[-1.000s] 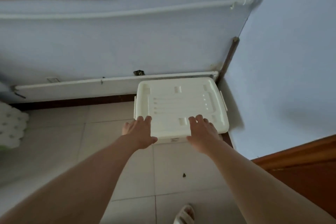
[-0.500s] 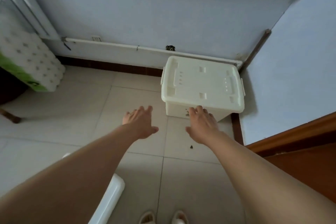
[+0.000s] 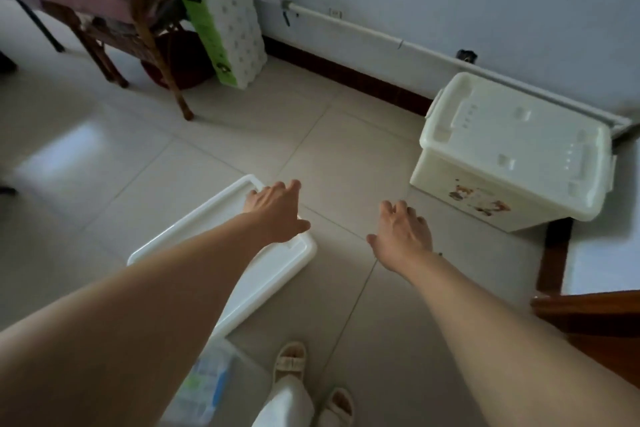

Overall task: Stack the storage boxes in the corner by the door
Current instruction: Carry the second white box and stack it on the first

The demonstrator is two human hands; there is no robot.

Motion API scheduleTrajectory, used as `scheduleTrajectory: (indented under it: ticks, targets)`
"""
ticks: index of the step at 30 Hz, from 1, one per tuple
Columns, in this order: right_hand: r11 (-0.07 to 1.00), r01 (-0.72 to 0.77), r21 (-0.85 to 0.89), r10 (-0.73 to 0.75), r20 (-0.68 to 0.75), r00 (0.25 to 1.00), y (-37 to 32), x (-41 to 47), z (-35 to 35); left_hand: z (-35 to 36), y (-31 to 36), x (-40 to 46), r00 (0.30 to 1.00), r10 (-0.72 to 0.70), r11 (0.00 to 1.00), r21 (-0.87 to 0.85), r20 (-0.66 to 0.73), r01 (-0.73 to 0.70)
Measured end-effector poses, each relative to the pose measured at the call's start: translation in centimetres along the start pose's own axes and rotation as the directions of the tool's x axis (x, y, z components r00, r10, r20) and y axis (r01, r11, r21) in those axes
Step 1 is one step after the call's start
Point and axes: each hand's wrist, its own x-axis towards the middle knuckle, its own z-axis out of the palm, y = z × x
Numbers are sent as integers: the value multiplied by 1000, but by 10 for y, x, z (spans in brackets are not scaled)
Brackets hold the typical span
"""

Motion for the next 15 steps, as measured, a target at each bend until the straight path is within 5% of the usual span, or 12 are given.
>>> scheduleTrajectory:
  ticks: [15]
  targets:
    - [1000, 2, 5, -2, 119, 993, -168, -12, 114, 79, -181, -14, 997, -77, 997, -30, 25, 78]
